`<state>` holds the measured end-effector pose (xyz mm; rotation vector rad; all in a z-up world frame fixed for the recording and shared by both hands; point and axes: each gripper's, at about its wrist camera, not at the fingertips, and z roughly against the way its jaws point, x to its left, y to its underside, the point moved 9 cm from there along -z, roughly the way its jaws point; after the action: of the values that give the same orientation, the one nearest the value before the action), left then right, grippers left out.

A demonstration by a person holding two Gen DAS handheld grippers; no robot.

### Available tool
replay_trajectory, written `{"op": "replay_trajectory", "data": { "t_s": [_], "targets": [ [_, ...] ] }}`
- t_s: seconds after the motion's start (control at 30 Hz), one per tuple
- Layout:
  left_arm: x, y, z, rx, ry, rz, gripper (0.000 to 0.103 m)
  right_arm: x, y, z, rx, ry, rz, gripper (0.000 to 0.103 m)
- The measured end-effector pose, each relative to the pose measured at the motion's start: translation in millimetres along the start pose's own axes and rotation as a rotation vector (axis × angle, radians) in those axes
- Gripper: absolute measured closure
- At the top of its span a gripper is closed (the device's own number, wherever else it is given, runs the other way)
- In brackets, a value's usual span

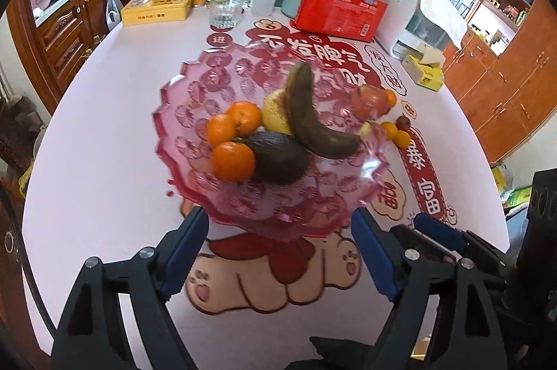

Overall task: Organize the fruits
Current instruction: 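Move the left tool to a small orange while the right tool approaches a red lychee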

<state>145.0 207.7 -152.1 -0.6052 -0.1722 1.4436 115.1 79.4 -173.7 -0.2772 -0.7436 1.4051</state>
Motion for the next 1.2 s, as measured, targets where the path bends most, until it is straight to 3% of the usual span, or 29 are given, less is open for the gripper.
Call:
{"op": "replay_trajectory", "data": {
  "t_s": [0.3,0.67,0.9,1.2],
  "targets": [
    [-62.6,10.4,-3.0,0.000,-0.030,0.028,0.020,-63.2,-8.1,31.4,-0.003,0.024,0.038,0.039],
    [-127.9,28.7,-23.5,-0.012,-0.098,0.197,0.020,-139.5,-22.6,64.1,0.038,-0.002,0.184,0.039],
    [-164.8,36.3,-43.6,0.007,-0.103,0.310,0.020,-177.0,-30.1,76.8,0.050,-0.024,0.337,0.039],
    [-201.2,22.4,-63.6,0.094,-0.092,0.337,0.020,-201.1,-52.0,82.6,-0.012,0.008,0.612,0.039]
  ]
}}
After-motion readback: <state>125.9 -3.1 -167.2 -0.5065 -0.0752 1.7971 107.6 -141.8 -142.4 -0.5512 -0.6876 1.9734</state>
